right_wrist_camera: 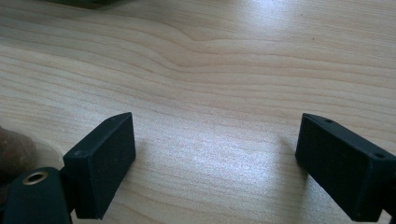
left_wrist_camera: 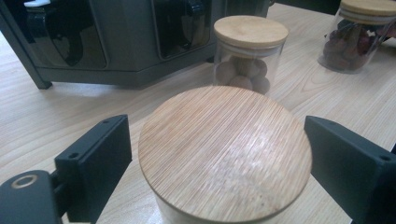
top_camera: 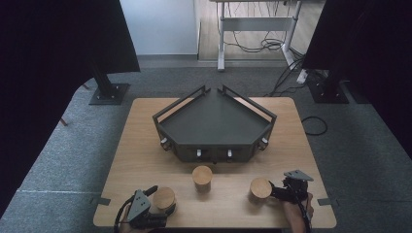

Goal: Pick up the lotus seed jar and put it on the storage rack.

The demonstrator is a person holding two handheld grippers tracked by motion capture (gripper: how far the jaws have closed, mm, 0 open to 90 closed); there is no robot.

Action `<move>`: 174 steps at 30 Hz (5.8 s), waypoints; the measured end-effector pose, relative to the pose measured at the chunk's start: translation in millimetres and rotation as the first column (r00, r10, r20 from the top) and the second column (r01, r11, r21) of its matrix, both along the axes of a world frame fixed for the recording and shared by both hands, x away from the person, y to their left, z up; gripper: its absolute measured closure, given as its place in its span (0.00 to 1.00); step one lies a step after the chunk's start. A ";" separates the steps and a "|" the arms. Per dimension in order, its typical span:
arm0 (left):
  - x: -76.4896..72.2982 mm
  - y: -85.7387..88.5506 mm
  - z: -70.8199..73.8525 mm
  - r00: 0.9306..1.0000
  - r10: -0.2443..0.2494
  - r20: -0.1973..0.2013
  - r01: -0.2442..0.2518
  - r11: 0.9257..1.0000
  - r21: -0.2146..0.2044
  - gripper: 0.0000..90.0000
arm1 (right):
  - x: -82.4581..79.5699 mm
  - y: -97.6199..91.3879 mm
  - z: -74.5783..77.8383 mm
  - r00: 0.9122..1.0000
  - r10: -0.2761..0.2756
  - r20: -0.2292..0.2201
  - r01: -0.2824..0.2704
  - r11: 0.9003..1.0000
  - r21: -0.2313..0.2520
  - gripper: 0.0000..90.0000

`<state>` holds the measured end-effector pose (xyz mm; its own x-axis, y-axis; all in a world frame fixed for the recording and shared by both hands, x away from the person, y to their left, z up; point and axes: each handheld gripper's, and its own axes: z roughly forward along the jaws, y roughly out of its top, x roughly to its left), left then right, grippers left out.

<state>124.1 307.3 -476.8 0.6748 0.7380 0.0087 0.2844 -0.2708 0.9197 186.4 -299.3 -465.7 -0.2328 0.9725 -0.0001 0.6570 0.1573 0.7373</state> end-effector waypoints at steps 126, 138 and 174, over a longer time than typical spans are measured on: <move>30.2 -8.1 77.1 0.993 0.098 0.059 -0.093 0.992 -0.088 0.26 | -0.6 0.0 -0.1 1.000 0.003 0.002 -0.003 1.000 -0.002 0.13; 41.7 -10.4 87.4 0.993 0.100 0.064 -0.095 0.992 -0.082 0.26 | -0.6 0.0 -0.1 1.000 0.003 0.002 -0.003 1.000 -0.002 0.13; 85.3 -16.9 114.1 0.990 0.130 0.051 -0.126 0.989 -0.080 0.26 | -0.5 0.0 -0.1 1.000 0.003 0.002 -0.002 1.000 -0.001 0.13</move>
